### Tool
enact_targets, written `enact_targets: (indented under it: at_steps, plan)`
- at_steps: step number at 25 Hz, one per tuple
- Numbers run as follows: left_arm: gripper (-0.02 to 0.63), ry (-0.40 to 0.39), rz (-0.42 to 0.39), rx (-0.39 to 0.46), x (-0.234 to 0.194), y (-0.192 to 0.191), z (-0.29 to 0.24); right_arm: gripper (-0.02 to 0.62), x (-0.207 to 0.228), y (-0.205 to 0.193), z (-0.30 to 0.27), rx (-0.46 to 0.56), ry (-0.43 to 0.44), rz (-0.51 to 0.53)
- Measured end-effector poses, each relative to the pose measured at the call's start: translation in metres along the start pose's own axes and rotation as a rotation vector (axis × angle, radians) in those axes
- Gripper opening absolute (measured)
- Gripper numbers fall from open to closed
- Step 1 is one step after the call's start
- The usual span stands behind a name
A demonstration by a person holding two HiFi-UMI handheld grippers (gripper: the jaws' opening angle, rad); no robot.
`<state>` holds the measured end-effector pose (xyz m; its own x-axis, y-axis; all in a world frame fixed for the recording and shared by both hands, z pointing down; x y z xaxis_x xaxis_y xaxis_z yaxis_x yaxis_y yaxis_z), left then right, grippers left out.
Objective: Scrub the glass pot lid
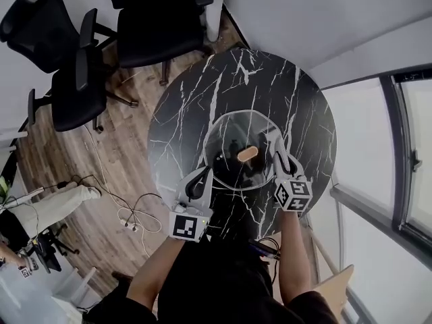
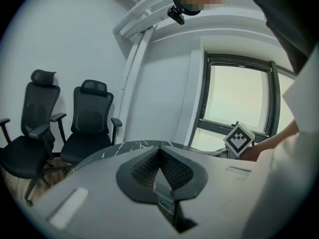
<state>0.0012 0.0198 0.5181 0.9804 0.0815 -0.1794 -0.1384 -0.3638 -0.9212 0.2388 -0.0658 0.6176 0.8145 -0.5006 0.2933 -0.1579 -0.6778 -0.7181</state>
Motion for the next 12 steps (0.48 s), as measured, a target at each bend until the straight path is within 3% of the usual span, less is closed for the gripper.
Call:
enact_targets:
  at_steps: [4,12]
  plan:
    - [0.002,0.013,0.011,-0.003,0.008,-0.003,-0.005,0.071,0.012,-0.010,-0.007,-0.075,-0.028,0.002]
    - [0.002,0.022,0.014,-0.024,0.008,-0.012,-0.007,0.071,0.013,-0.018,-0.044,-0.113,0.015,0.013]
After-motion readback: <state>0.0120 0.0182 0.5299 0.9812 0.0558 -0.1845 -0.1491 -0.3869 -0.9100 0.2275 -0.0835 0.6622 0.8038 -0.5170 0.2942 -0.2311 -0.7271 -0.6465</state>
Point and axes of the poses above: the fingertips, and each gripper's own axes: z backward along the fingers, x to its right, y out of its top, the point moved 3 cm from there along z, backward along the fingers, and after that the axes turned 10 degrees about y, right-handed, at the moved point
